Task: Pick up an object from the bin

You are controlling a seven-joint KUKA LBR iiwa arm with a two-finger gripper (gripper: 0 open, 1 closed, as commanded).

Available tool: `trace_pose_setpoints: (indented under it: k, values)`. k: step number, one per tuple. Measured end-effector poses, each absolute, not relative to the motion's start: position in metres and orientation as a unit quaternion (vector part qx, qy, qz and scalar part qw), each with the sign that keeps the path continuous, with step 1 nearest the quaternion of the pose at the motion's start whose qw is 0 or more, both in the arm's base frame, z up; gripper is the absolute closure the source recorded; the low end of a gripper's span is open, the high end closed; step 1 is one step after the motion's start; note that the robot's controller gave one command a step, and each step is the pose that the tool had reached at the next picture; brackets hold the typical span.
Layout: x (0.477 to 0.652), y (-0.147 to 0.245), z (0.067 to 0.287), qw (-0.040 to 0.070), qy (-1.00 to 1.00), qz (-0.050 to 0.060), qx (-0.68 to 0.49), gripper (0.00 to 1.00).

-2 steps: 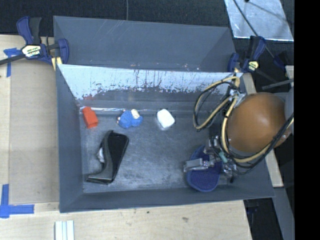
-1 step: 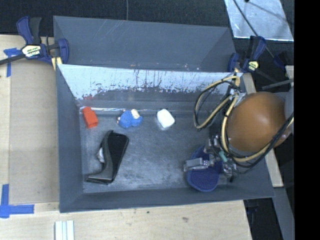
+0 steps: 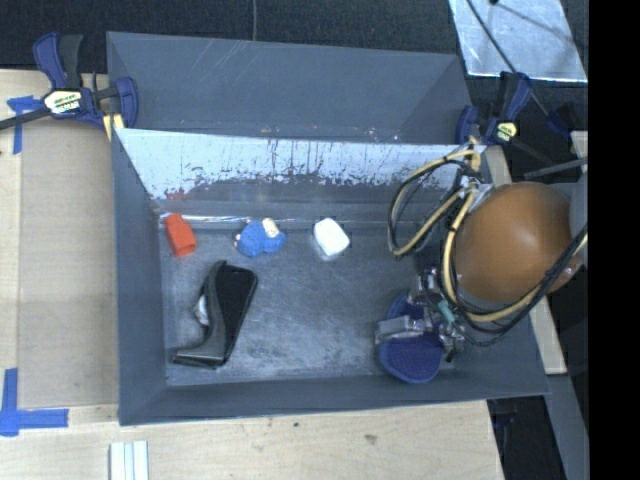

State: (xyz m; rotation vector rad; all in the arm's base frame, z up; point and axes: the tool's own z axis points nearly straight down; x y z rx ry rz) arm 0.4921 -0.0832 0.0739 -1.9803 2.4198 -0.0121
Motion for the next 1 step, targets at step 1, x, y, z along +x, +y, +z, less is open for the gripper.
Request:
trace_pose_setpoints:
  k: [1]
  values:
    - [0.4942, -0.0835, 0.1627, 0.003, 0.774, -0.003, -0.633, 1.0]
